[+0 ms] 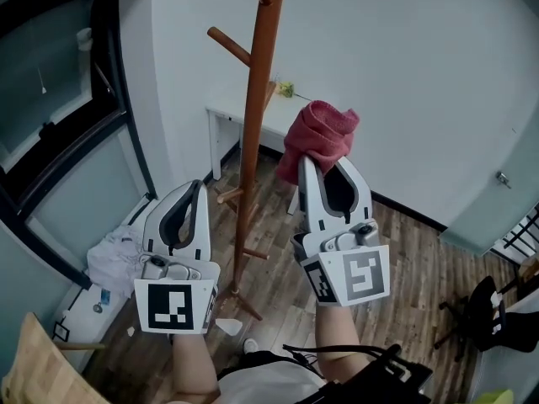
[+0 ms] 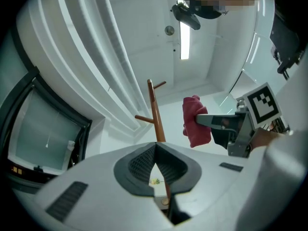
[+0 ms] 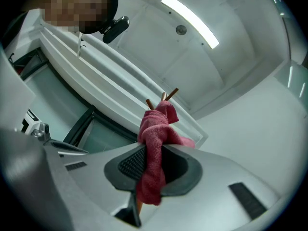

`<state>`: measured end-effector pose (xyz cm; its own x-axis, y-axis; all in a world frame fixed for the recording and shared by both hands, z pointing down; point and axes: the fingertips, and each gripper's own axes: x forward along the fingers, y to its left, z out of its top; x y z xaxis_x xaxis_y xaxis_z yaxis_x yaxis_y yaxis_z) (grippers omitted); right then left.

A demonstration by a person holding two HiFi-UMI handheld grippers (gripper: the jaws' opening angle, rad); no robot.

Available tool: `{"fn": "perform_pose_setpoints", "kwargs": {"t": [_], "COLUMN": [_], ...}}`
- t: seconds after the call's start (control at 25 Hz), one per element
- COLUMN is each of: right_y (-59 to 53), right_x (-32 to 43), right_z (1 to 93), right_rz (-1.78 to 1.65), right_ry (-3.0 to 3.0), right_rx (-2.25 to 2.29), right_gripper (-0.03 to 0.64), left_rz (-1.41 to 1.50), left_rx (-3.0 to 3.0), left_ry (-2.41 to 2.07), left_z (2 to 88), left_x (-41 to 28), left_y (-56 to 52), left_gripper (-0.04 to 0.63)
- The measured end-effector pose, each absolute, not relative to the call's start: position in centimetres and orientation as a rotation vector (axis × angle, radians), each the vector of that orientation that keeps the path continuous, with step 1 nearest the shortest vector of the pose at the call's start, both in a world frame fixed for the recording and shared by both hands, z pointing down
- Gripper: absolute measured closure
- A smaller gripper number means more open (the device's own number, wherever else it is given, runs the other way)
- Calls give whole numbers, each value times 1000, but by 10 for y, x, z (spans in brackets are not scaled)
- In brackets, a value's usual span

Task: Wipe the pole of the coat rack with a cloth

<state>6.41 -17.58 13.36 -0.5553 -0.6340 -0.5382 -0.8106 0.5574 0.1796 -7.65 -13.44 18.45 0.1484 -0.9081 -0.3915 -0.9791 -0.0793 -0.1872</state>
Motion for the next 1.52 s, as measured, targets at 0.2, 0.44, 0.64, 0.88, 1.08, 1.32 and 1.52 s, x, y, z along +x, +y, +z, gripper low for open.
{"fn": "perform_pose_setpoints", "kwargs": {"t": [0.2, 0.44, 0.64, 0.88, 1.08, 1.32, 1.52], "right_y": [-192, -194, -200, -197, -198, -206, -202], "right_x": [56, 44, 35, 25, 21, 17, 14], "right_z": [122, 89, 68, 50, 37, 36, 20], "right_rz": [577, 660, 686, 738, 803, 809, 906], "right_ry": [2392, 2370, 2337, 2302, 2271, 2237, 2237], "right_rx": [-1094, -1051, -1065, -1088, -1128, -1141, -1208], "right_gripper": [535, 535, 535, 535, 535, 535, 535], "left_rz": [210, 200, 199, 221, 274, 289, 264], "left_rx": [-2046, -2046, -2072, -2119, -2173, -2202, -2234], "left_ry": [1789, 1788, 1726, 1639, 1597, 1555, 1536], "left_z": [191, 189, 176, 162, 139, 133, 136], "left_x": [-72, -79, -83, -83, -76, -70, -65], "left_y": [-153, -167, -176, -182, -192, -199, -200], "left_gripper": [583, 583, 583, 583, 583, 583, 583]}}
